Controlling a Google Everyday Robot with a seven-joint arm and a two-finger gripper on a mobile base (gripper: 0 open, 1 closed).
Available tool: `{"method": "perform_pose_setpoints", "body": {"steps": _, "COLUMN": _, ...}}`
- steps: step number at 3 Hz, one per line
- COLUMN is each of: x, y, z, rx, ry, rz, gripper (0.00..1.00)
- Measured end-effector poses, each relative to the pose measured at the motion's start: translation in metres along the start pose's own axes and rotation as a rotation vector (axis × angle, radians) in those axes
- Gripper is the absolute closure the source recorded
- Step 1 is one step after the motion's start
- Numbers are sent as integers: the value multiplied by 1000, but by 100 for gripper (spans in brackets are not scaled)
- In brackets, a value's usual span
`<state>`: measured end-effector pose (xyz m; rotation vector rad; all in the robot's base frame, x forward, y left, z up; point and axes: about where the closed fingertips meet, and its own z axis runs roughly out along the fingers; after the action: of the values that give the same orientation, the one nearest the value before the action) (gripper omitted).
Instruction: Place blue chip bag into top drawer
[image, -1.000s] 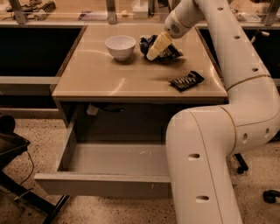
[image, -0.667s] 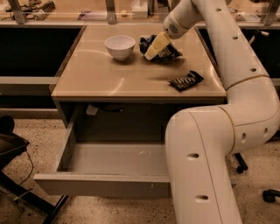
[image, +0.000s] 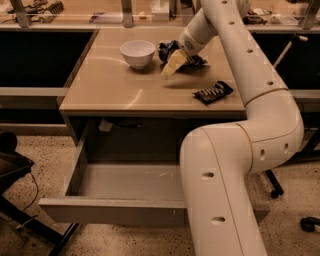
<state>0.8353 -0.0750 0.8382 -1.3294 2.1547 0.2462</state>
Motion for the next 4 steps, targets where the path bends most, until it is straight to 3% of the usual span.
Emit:
{"method": "perform_pose_setpoints", "body": {"steps": 1, "x": 0, "y": 0, "z": 1, "rx": -1, "ry": 0, "rz": 0, "gripper": 3}}
{"method": "perform_pose_setpoints", "body": {"steps": 2, "x": 0, "y": 0, "z": 1, "rx": -1, "ry": 0, "rz": 0, "gripper": 22}}
{"method": "perform_pose_setpoints", "body": {"steps": 4, "x": 4, "y": 3, "z": -4, "rx": -14, "ry": 0, "rz": 9, "gripper": 69}}
